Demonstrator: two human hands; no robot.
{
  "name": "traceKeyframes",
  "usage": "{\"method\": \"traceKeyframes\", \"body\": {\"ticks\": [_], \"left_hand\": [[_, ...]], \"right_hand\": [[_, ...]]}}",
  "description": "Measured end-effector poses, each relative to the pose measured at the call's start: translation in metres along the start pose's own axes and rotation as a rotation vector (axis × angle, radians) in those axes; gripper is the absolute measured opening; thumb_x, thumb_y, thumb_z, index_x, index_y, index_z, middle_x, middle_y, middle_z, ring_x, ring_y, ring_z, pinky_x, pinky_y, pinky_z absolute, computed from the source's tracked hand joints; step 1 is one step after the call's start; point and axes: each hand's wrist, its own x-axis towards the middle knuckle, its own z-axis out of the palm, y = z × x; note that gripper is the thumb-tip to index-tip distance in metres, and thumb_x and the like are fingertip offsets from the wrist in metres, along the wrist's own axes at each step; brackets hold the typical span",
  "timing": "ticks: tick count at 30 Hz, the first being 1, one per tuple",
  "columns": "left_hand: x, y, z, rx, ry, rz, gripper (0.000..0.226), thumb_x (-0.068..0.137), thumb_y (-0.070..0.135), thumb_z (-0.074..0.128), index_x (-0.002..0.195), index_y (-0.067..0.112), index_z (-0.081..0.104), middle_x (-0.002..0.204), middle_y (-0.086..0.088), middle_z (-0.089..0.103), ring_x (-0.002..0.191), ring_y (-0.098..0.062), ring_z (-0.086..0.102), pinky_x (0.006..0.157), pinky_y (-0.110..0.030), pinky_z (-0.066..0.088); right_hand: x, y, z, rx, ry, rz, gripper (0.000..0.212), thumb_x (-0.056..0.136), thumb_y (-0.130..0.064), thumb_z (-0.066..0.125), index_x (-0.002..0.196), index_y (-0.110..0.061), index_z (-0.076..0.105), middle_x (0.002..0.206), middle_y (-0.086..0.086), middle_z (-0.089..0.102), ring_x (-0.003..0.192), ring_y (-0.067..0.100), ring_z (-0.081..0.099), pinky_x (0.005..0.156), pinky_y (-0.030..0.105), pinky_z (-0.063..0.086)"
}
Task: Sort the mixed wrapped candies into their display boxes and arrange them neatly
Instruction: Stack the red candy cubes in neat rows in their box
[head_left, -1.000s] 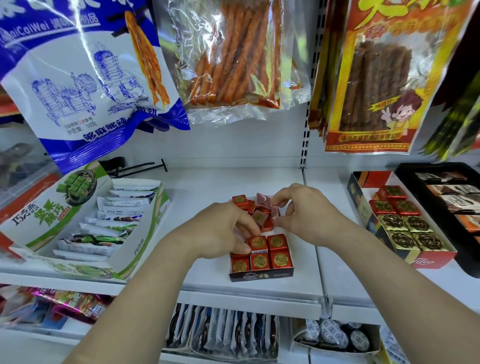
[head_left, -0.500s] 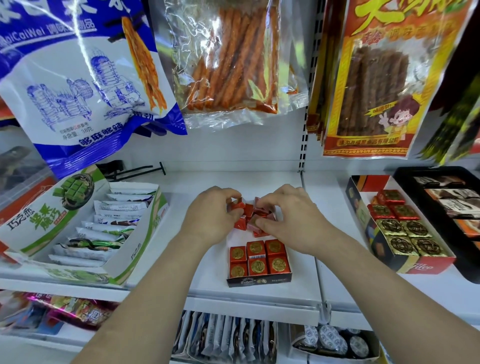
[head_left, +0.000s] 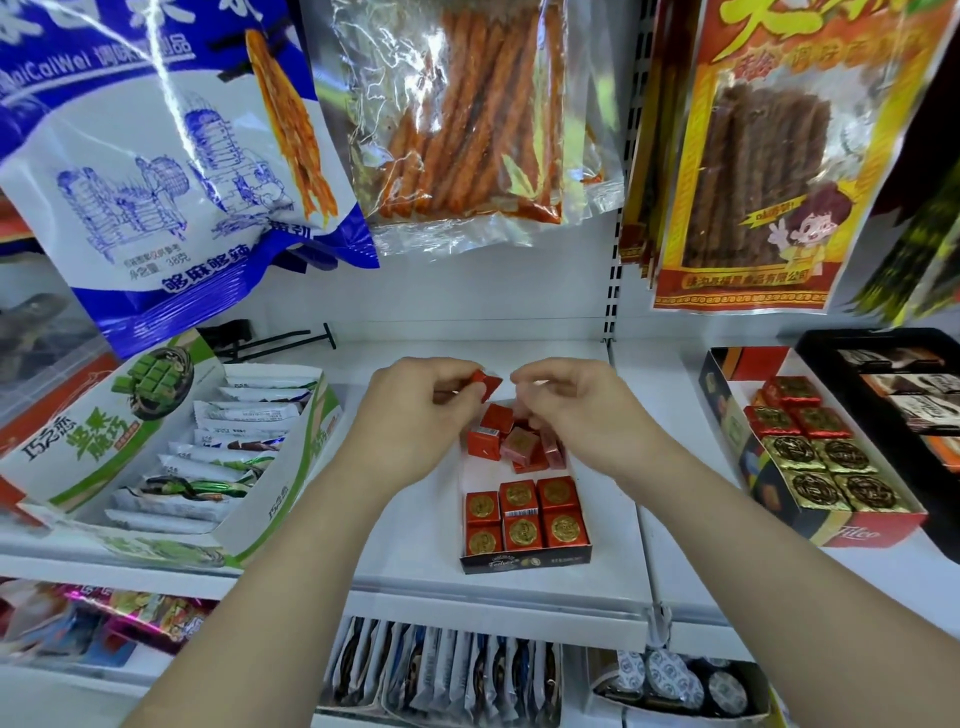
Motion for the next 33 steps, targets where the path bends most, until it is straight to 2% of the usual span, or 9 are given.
{"method": "traceKeyframes", "body": {"ticks": [4, 10, 13, 15, 17, 20, 22, 27, 33], "left_hand": [[-0.011, 0.006, 0.001, -0.050, -0.063, 0.058, 0.014, 0.086, 0.018, 0.069, 0.097, 0.025, 0.076, 0.088, 0.013, 0.074, 0.081, 0.003, 0.067, 0.080, -0.018, 0.054], [-0.015, 0.000, -0.010, -0.108, -0.171, -0.036, 0.021, 0.072, 0.020, 0.084, 0.081, 0.032, 0.069, 0.082, 0.016, 0.070, 0.076, 0.001, 0.063, 0.067, -0.008, 0.045], [-0.018, 0.000, -0.015, -0.124, -0.220, -0.048, 0.028, 0.068, 0.022, 0.086, 0.086, 0.031, 0.067, 0.084, 0.011, 0.069, 0.064, 0.002, 0.059, 0.065, -0.015, 0.047], [-0.021, 0.001, -0.018, -0.052, -0.276, -0.046, 0.028, 0.068, 0.029, 0.086, 0.088, 0.032, 0.068, 0.083, 0.010, 0.067, 0.060, 0.007, 0.055, 0.062, -0.011, 0.044], [-0.026, 0.004, -0.018, 0.082, -0.377, -0.014, 0.026, 0.068, 0.034, 0.085, 0.090, 0.032, 0.070, 0.081, 0.014, 0.066, 0.062, 0.011, 0.054, 0.058, -0.004, 0.039], [-0.034, 0.010, -0.016, 0.279, -0.504, 0.038, 0.029, 0.072, 0.036, 0.082, 0.098, 0.033, 0.070, 0.079, 0.019, 0.061, 0.066, 0.008, 0.054, 0.056, -0.006, 0.035], [-0.037, 0.012, -0.016, 0.310, -0.538, 0.036, 0.030, 0.073, 0.035, 0.081, 0.101, 0.031, 0.070, 0.073, 0.020, 0.056, 0.064, 0.008, 0.052, 0.054, -0.006, 0.034], [-0.038, 0.014, -0.015, 0.279, -0.562, 0.015, 0.032, 0.070, 0.032, 0.084, 0.100, 0.029, 0.071, 0.062, 0.022, 0.051, 0.057, 0.011, 0.050, 0.052, -0.005, 0.034], [-0.036, 0.011, -0.015, 0.243, -0.571, -0.004, 0.024, 0.075, 0.025, 0.082, 0.097, 0.028, 0.073, 0.075, 0.020, 0.060, 0.068, 0.008, 0.055, 0.061, -0.003, 0.039]], "right_hand": [[-0.003, -0.009, -0.003, 0.173, -0.107, 0.096, 0.021, 0.092, -0.032, 0.060, 0.093, -0.015, 0.073, 0.084, 0.008, 0.075, 0.066, 0.013, 0.062, 0.060, 0.027, 0.046], [-0.010, -0.012, 0.000, 0.187, -0.178, 0.116, 0.009, 0.082, -0.004, 0.069, 0.091, -0.005, 0.072, 0.062, 0.006, 0.062, 0.047, 0.005, 0.053, 0.048, 0.016, 0.043], [-0.013, -0.013, 0.001, 0.150, -0.253, 0.118, 0.014, 0.081, -0.005, 0.070, 0.095, -0.008, 0.071, 0.064, 0.004, 0.065, 0.055, 0.007, 0.058, 0.055, 0.019, 0.049], [-0.014, -0.011, 0.000, 0.037, -0.249, 0.066, 0.016, 0.083, -0.012, 0.070, 0.099, -0.013, 0.070, 0.073, 0.002, 0.071, 0.068, 0.013, 0.067, 0.068, 0.026, 0.056], [-0.014, -0.008, -0.002, -0.213, -0.213, -0.058, 0.017, 0.084, -0.019, 0.069, 0.100, -0.020, 0.070, 0.079, -0.004, 0.072, 0.076, 0.009, 0.067, 0.074, 0.024, 0.054], [-0.019, -0.004, -0.006, -0.500, -0.255, -0.181, 0.016, 0.084, -0.029, 0.068, 0.099, -0.029, 0.071, 0.089, -0.013, 0.067, 0.078, 0.001, 0.059, 0.068, 0.013, 0.044], [-0.021, -0.001, -0.006, -0.602, -0.326, -0.229, 0.019, 0.081, -0.035, 0.070, 0.099, -0.031, 0.072, 0.096, -0.015, 0.065, 0.087, 0.002, 0.056, 0.075, 0.017, 0.045], [-0.027, -0.003, -0.005, -0.672, -0.483, -0.314, 0.026, 0.075, -0.041, 0.073, 0.099, -0.031, 0.071, 0.097, -0.011, 0.063, 0.098, 0.009, 0.047, 0.092, 0.025, 0.036], [-0.030, -0.004, -0.005, -0.655, -0.514, -0.295, 0.032, 0.076, -0.038, 0.076, 0.108, -0.035, 0.070, 0.100, -0.013, 0.059, 0.101, 0.009, 0.043, 0.090, 0.026, 0.039]]}}
